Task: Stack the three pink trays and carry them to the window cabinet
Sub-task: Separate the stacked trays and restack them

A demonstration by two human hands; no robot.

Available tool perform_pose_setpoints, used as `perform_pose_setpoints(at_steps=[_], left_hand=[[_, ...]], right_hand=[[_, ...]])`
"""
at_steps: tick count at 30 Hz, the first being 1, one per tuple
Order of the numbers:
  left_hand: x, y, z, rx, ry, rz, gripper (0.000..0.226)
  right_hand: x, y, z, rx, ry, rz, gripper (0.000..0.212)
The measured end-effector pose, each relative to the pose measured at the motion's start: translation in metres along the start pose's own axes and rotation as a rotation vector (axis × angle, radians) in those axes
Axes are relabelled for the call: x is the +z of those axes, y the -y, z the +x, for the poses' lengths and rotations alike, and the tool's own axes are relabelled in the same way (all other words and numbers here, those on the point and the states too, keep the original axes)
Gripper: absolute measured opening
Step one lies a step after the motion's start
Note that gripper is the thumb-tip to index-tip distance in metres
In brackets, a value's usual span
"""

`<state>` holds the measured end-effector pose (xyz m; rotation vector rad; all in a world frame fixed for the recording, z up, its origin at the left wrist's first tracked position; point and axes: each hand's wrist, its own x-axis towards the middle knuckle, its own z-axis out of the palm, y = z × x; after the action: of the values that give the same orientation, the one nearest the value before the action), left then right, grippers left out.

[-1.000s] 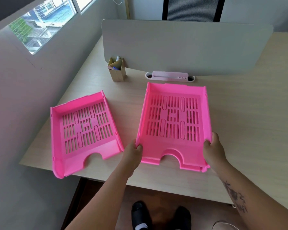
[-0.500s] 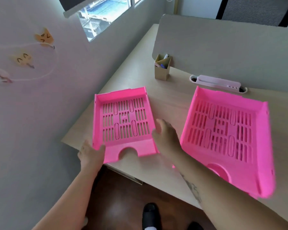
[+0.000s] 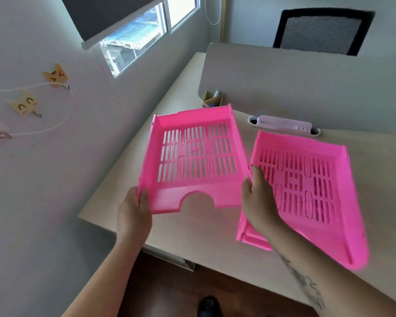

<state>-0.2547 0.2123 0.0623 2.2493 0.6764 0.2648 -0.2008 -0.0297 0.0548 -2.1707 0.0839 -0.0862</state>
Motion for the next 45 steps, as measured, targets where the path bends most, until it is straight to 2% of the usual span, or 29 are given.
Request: perform_pose_setpoints(at_steps=[5,11,16,21,30,37,41,45], left_hand=[[0.058,-0.058,-0.042,0.137,0.181,-0.128,0.021],[0.109,-0.089,-0.091,0.176,0.349,-0.175,0.025],[0.127,-0.094,-0.113,0.198,0.387,-0.162,0.025],[0.131,-0.097,-0.122,0.2,0.353,-0.192,0.025],[0.138,-0.098,-0.109,0.216,0.428,-0.14,0.028],[0.139,-0.085,-0.104,0.211,0.514,-0.211,0.033],[0.146,-0.083,-0.101,0.141,0.553,-0.277,0.022],[0.155,-0.079,-0.098,-0.002,0.673,-0.476,0.038]], right_hand=[[-0.09,-0.044,-0.023,0.05,-0.199,-0.023,0.031],[-0.149,-0.092,-0.061,0.185,-0.328,-0.073,0.032],[-0.162,-0.108,-0.081,0.229,-0.318,-0.028,0.036],[-0.17,-0.119,-0.083,0.214,-0.35,-0.017,0.039],[-0.16,-0.139,-0.082,0.321,-0.297,-0.019,0.039],[-0.161,-0.135,-0.084,0.353,-0.329,0.0,0.036],[-0.164,-0.137,-0.069,0.416,-0.282,0.101,0.037],[-0.162,-0.151,-0.068,0.568,-0.242,0.356,0.035]])
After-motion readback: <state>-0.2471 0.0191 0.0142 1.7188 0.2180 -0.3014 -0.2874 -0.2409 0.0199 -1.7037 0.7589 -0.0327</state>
